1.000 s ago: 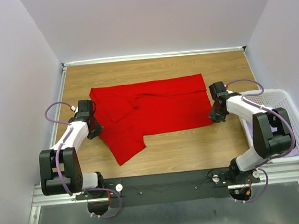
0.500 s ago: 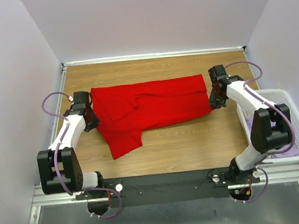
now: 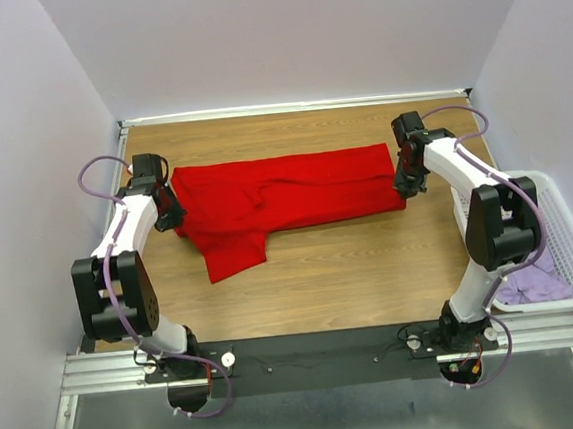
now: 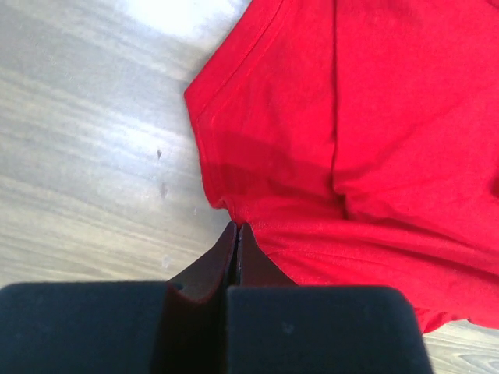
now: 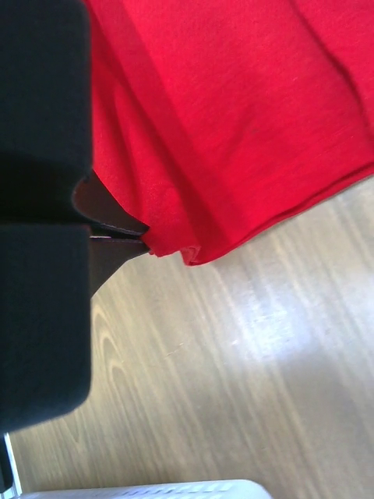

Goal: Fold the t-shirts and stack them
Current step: Fold the tshirt

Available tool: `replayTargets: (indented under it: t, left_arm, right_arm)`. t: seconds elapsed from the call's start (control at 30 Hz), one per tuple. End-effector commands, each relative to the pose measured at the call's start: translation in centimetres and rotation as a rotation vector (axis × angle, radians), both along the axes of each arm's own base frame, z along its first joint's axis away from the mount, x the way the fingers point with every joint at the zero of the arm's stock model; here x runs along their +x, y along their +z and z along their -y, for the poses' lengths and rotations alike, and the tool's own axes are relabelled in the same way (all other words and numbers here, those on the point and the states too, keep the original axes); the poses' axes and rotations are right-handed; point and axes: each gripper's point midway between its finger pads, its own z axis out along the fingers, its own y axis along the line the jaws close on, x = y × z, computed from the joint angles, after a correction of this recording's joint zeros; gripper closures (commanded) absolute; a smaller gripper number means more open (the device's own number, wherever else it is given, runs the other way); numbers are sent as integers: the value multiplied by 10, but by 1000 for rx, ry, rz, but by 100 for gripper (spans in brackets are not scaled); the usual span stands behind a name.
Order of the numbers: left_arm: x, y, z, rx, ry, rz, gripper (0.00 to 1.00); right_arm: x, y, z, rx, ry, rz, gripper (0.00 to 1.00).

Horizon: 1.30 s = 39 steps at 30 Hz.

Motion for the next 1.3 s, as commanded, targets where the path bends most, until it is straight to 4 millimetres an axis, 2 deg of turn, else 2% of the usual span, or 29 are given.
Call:
replayTargets:
  t: [0.0, 0.23, 0.27, 0.4, 0.63, 0.87, 1.0, 1.17, 1.27]
  left_arm:
    - [16, 7, -3, -7, -22, 22, 100]
    - [43, 11, -9, -1, -35, 34, 100]
    - [45, 9, -9, -1, -38, 29, 100]
    - [58, 6, -11, 5, -44, 31, 100]
    - [70, -5, -17, 17, -37, 10, 100]
    - [77, -21, -20, 24, -35, -7, 100]
    - [78, -24, -23, 39, -22, -3, 99]
    - [79, -18, -28, 66, -3, 20, 87]
    - [80, -11, -33, 85, 21, 43, 78]
  right_arm:
    - [8, -2, 5, -23, 8, -23, 99]
    - [28, -4, 2, -22, 15, -14, 99]
    - [34, -1, 0, -20, 18, 1, 99]
    - [46, -7, -1, -29, 18, -2, 99]
    - [59, -14, 1, -47, 14, -5, 99]
    - [69, -32, 3, -70, 7, -25, 99]
    - [72, -40, 3, -70, -4, -18, 99]
    - [76, -44, 1, -58, -3, -10, 98]
    - [80, -42, -3, -41, 2, 6, 90]
